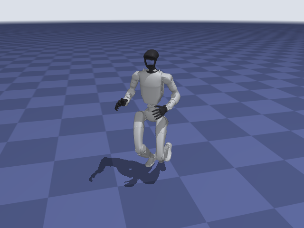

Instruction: Run

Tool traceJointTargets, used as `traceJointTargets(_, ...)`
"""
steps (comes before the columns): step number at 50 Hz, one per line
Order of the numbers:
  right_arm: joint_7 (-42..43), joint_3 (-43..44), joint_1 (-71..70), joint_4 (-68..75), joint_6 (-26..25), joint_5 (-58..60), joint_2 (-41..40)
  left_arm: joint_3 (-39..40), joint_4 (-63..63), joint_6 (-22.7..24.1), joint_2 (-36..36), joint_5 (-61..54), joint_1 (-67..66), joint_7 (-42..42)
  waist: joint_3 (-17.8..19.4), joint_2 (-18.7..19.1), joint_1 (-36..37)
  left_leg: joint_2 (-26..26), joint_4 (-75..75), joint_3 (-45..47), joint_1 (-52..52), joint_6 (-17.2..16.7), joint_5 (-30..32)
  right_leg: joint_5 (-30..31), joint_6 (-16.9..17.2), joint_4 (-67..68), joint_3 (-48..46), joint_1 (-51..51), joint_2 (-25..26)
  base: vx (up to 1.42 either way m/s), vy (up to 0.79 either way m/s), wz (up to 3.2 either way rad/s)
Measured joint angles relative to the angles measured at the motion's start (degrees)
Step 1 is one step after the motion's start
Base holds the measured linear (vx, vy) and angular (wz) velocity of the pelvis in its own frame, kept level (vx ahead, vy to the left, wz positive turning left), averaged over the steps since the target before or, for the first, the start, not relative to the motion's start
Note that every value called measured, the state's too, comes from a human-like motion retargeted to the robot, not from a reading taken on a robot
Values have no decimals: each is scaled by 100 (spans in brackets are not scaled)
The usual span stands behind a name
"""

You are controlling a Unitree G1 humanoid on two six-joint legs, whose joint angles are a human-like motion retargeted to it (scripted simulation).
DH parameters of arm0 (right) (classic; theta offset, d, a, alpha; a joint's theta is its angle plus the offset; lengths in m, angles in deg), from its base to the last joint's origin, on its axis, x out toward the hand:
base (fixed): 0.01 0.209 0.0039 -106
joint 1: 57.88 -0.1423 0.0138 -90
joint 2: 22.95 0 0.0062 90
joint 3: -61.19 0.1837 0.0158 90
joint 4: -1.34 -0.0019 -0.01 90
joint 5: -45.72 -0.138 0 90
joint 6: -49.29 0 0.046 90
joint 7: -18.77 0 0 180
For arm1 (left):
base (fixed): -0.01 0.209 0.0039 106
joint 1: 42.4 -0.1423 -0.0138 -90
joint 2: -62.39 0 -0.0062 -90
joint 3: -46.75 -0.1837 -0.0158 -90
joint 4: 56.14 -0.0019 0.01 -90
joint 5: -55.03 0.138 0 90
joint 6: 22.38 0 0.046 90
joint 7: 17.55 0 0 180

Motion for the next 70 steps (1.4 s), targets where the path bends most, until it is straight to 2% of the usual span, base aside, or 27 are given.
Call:
traceJointTargets(3,86,-7,-670,-487,88,-187,-90,307,21,113,-212,-257,-995,171,-43,-556,163,-841,-1412,380,-759,14,-322,119,476,-125,262,937,-650,10,8,90)
traceJointTargets(7,-53,-147,-805,-1118,312,-449,-195,630,28,245,-324,-604,-1961,252,-171,-1265,130,-2280,-4250,817,-915,-388,-67,1347,1380,-135,348,1865,-1815,8,10,104)
traceJointTargets(10,-237,-318,-662,-1279,429,-425,-271,718,88,222,-220,-634,-2171,86,-215,-1484,-59,-2918,-4772,861,-786,-280,-11,2077,1651,617,328,2045,-2414,-3,6,41)
traceJointTargets(13,-367,-473,-260,-1105,382,-168,-344,693,186,215,-150,-342,-1814,-168,-127,-1544,-304,-3025,-3766,771,-649,7,-418,2193,1417,1961,251,1811,-2917,-7,-5,-1)
traceJointTargets(17,-515,-623,368,-401,301,150,-402,510,-71,1,-73,240,-88,-807,-42,-1597,-944,-3200,-3709,498,77,16,-742,1454,797,3082,484,289,-3334,-7,-3,10)
traceJointTargets(20,-689,-660,1112,-131,388,-42,-156,488,64,-32,19,243,849,-1069,-126,-1249,-1296,-3190,-4241,396,1304,16,-721,859,687,2545,521,-665,-2933,8,11,-45)
traceJointTargets(23,-804,-521,1916,-59,397,-381,116,400,398,244,53,100,1368,-1128,-179,-515,-1378,-2320,-4402,223,2398,-817,-62,652,760,733,2,-939,-1839,13,-5,-71)
traceJointTargets(25,-845,-344,2398,-35,398,-564,198,252,633,493,67,66,1505,-1086,-267,-90,-1354,-1718,-4147,112,2705,-1372,781,696,881,-605,-204,-988,-1076,4,-11,-46)
traceJointTargets(28,-702,-172,2649,-50,384,-687,192,59,918,663,79,-15,1443,-946,-290,269,-1188,-1008,-3079,31,2710,-1588,1661,841,768,-1156,-322,-980,-406,-6,-8,-23)
traceJointTargets(31,-480,-170,2344,-59,336,-563,140,-89,826,557,129,-58,1053,-745,-135,274,-895,-472,-1593,88,2447,-1230,1641,493,302,-286,-321,-837,-191,-7,-4,-11)
traceJointTargets(33,-206,-187,1639,49,211,-271,67,-78,570,327,138,-45,730,-569,64,200,-598,-121,-574,50,1874,-771,1161,83,-8,171,-291,-598,-107,-7,-6,-5)
traceJointTargets(36,99,-191,373,112,114,115,-52,69,128,140,73,-3,44,-367,148,57,-13,157,46,47,460,-134,248,0,-85,33,-99,-103,22,-7,-2,-13)
traceJointTargets(38,218,-163,-265,-88,143,101,-126,226,43,181,-53,-97,-574,-225,106,-194,231,-141,-416,158,-344,1,-133,0,113,-112,104,437,-173,5,5,55)
traceJointTargets(40,253,-154,-619,-435,234,-57,-178,407,65,290,-215,-275,-1223,-87,97,-619,296,-832,-1540,507,-738,11,-264,138,527,-189,279,1134,-735,13,10,118)
traceJointTargets(43,146,-237,-742,-932,417,-251,-204,628,24,415,-326,-517,-1910,13,3,-1167,291,-1960,-3799,876,-848,-356,-63,1103,1264,-249,317,1870,-1669,9,11,106)
traceJointTargets(45,17,-342,-703,-1113,503,-319,-221,705,13,393,-281,-651,-2165,-4,-80,-1401,172,-2600,-4878,950,-768,-470,66,1762,1594,21,293,2077,-2188,0,9,66)
traceJointTargets(46,-50,-399,-644,-1153,526,-295,-245,706,33,387,-253,-629,-2183,-60,-85,-1450,107,-2765,-4894,953,-714,-405,68,1957,1643,315,283,2117,-2368,-3,7,35)
traceJointTargets(48,-157,-499,-452,-1149,541,-191,-289,679,90,387,-202,-530,-2111,-176,-66,-1517,-33,-2975,-4482,962,-655,-167,-60,2187,1624,1069,244,2118,-2729,-6,2,9)
traceJointTargets(50,-252,-582,-169,-1012,494,-4,-350,649,160,370,-174,-306,-1777,-354,4,-1558,-234,-3033,-3833,874,-489,16,-448,2136,1405,1990,202,1893,-3084,-8,-7,1)
traceJointTargets(53,-387,-637,228,-494,349,309,-421,470,-61,174,-177,204,-386,-812,124,-1703,-785,-3198,-3710,661,-50,16,-735,1579,919,3028,405,719,-3528,-11,-7,31)
traceJointTargets(55,-509,-676,593,-196,345,318,-331,390,-135,80,-168,332,463,-1026,79,-1682,-1171,-3340,-4062,540,541,16,-742,1094,685,3159,598,-155,-3584,-4,5,4)
traceJointTargets(58,-662,-628,1320,-181,443,25,-4,358,103,120,-100,262,1242,-1205,13,-1231,-1416,-3154,-4495,443,1805,-108,-716,575,667,2199,488,-870,-2918,12,10,-80)
traceJointTargets(60,-739,-531,1809,-229,477,-198,196,284,322,306,-81,177,1532,-1238,-6,-669,-1431,-2489,-4520,331,2537,-664,-328,462,705,948,63,-965,-2068,15,-4,-105)
traceJointTargets(63,-774,-283,2422,-281,508,-435,314,53,622,660,-72,134,1637,-1131,-148,0,-1387,-1541,-4045,146,2928,-1482,894,628,877,-913,-272,-959,-903,5,-11,-62)
traceJointTargets(65,-702,-165,2594,-350,509,-527,310,-90,784,775,-83,111,1574,-1019,-178,271,-1294,-1078,-3357,46,2918,-1699,1602,800,828,-1314,-363,-940,-426,-6,-8,-37)
traceJointTargets(68,-506,-128,2436,-429,513,-459,261,-298,751,738,-71,103,1241,-815,-66,317,-1094,-580,-1961,85,2744,-1484,1918,609,421,-493,-371,-879,-184,-6,-4,-23)
traceJointTargets(70,-305,-108,2051,-471,457,-292,222,-367,557,577,-74,131,923,-651,86,275,-852,-230,-979,78,2388,-1135,1663,236,82,64,-352,-678,-91,-5,-6,-16)
